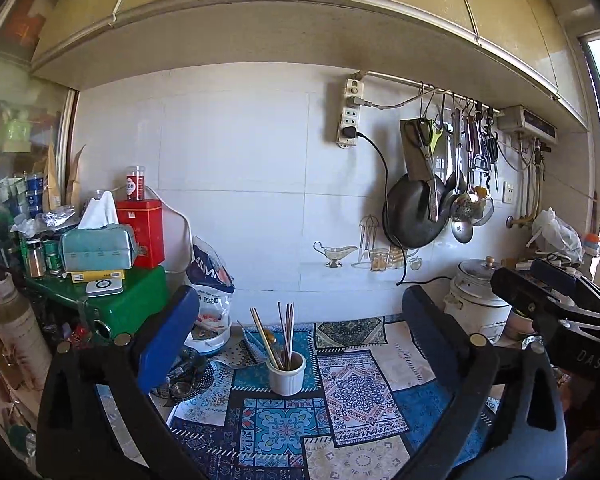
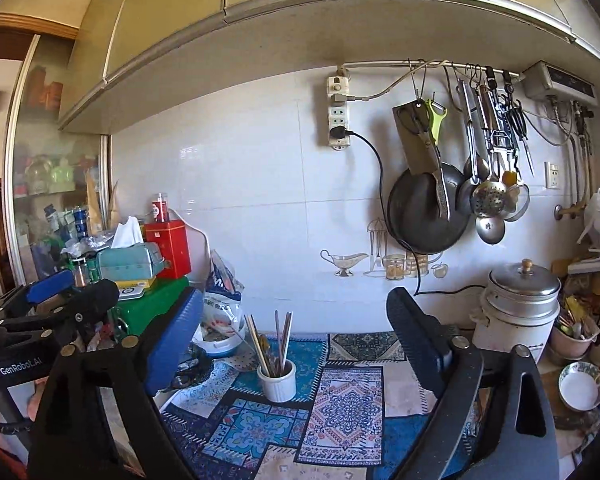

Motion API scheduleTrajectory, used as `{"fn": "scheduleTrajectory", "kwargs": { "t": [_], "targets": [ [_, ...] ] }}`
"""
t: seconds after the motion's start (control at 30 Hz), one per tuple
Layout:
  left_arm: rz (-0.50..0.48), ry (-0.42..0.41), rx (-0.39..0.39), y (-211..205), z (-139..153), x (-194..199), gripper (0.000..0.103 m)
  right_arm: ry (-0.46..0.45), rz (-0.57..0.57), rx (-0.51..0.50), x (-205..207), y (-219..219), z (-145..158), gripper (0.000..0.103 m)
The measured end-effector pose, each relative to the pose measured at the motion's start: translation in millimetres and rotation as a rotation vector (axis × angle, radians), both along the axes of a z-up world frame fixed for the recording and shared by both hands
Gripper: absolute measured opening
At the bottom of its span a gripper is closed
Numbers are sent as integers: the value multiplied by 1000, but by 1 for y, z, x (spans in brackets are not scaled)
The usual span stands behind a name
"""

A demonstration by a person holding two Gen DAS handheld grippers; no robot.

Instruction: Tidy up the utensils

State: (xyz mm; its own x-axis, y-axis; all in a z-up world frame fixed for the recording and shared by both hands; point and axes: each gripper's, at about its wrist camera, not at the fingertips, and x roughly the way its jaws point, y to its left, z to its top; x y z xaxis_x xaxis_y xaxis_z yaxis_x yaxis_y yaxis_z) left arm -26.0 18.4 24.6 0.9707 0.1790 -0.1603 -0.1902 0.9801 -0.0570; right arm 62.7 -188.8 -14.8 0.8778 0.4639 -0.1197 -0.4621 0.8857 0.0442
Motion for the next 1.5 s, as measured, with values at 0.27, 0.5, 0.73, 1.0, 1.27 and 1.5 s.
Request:
{"fn": "scheduleTrajectory", "kwargs": {
  "t": [0.27, 0.5, 0.73, 1.0, 1.27, 1.5],
  "targets": [
    [31, 12, 6, 3, -10, -14, 102, -28, -27, -25, -19, -1, 1, 103],
    [49, 21, 13, 4, -14, -16, 102, 2, -10, -19, -19, 2, -3, 103],
    [54, 27, 21, 2, -15, -16, 102, 26, -11, -22, -17, 1, -6, 103],
    [49, 43, 19, 1, -19, -10, 102, 25, -17, -33, -17, 0, -5, 103],
    [45, 48, 22, -2, -21, -9, 102, 33, -18, -40, -16, -2, -8, 103],
    [46, 42, 21, -3, -21, -8, 102, 41, -16, -39, -14, -5, -7, 103]
  ]
}}
